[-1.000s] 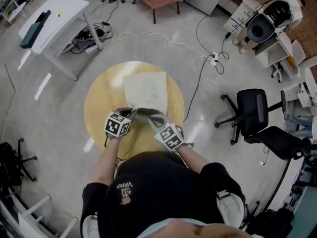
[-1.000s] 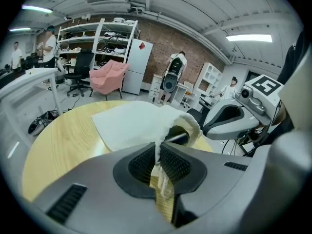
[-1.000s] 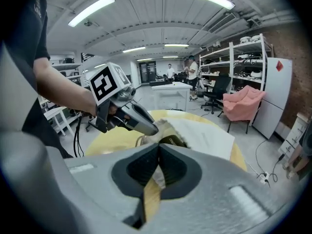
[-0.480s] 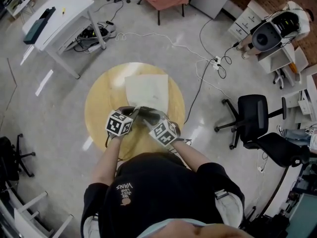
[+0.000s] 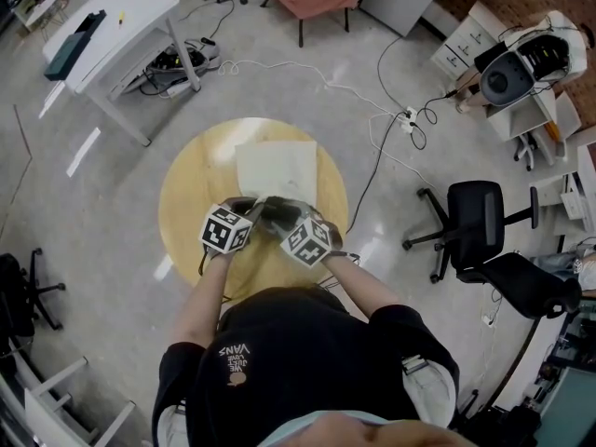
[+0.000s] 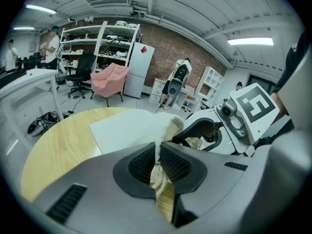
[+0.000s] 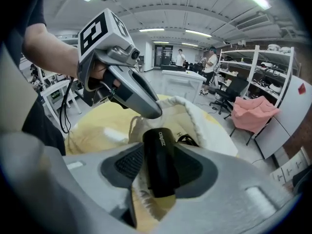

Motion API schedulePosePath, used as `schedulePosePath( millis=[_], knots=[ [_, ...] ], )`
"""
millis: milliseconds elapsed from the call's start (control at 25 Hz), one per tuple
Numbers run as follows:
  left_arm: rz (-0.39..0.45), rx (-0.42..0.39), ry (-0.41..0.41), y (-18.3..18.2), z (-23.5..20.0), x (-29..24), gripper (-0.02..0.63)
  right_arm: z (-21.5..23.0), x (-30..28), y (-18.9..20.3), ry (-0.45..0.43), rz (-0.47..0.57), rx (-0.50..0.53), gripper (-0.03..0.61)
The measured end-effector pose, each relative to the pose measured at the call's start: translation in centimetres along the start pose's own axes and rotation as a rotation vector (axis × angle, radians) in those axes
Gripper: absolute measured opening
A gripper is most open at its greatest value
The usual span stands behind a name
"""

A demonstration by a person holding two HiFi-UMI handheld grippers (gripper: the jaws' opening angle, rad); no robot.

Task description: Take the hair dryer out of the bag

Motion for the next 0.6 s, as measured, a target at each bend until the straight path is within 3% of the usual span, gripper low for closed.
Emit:
schedulePosePath(
  millis=[200, 600],
  knots=[
    [-0.005, -0.004, 0.006, -0.3, -0.2, -0.2, 0.041, 0.5, -0.8, 0.5, -0.043, -0.077, 0.049, 0.277],
    [-0.018, -0.020, 0.007, -0.4, -0.3, -0.5, 0.041, 1.3, -2.2, 1.7, -0.126, -0.236, 0.108, 0.354]
  ],
)
Point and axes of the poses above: the fingertips, and each gripper's own axes: x backward along the fingers, z to its right, y out of its underside, the point moved 5 cm from there along x, backward along the fingers, and after that the axes turned 7 degrees about -y, right-handed, at the moved point
